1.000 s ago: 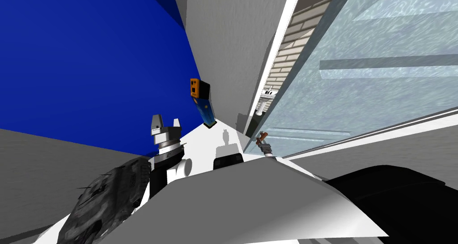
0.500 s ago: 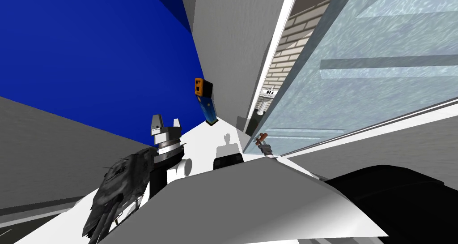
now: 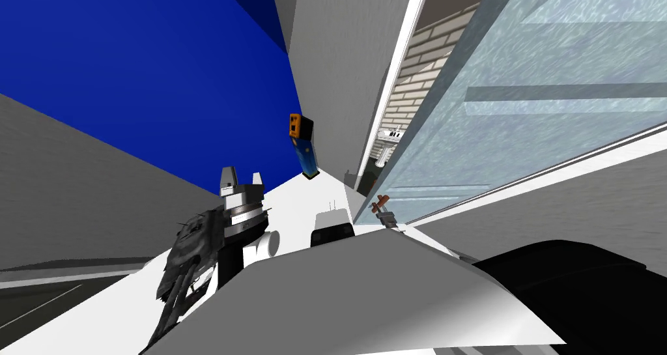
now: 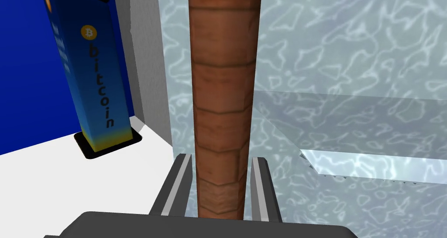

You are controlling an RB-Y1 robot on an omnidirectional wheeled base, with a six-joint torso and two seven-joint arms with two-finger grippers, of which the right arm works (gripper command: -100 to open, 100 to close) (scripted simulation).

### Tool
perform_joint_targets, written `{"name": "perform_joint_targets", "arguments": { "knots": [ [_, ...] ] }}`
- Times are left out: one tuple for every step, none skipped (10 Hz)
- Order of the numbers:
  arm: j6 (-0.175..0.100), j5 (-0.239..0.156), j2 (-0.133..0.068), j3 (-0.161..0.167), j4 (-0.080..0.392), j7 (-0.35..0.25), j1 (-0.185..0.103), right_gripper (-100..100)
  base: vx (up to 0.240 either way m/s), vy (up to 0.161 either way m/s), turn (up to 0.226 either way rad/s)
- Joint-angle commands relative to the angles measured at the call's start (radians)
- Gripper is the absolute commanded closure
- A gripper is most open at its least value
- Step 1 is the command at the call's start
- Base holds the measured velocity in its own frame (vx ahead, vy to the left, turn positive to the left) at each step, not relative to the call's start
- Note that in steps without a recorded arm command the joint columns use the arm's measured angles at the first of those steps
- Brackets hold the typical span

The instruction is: Pull the door open

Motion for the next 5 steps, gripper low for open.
{"name": "perform_joint_targets", "arguments": {
  "knots": [
    [0.0, 0.0, 0.0, 0.0, 0.0, 0.0, 0.0, 100, -0.091, -0.017, 0.023],
    [-0.012, 0.007, -0.006, 0.012, 0.012, -0.013, -0.001, 100, -0.145, -0.012, 0.108],
    [-0.019, 0.01, -0.011, 0.017, 0.018, -0.02, -0.002, 100, -0.22, -0.027, 0.164],
    [-0.027, 0.013, -0.016, 0.022, 0.026, -0.028, -0.003, 100, -0.229, -0.034, 0.151],
    [-0.036, 0.017, -0.021, 0.028, 0.033, -0.037, -0.005, 100, -0.238, -0.028, 0.142]
  ]
}}
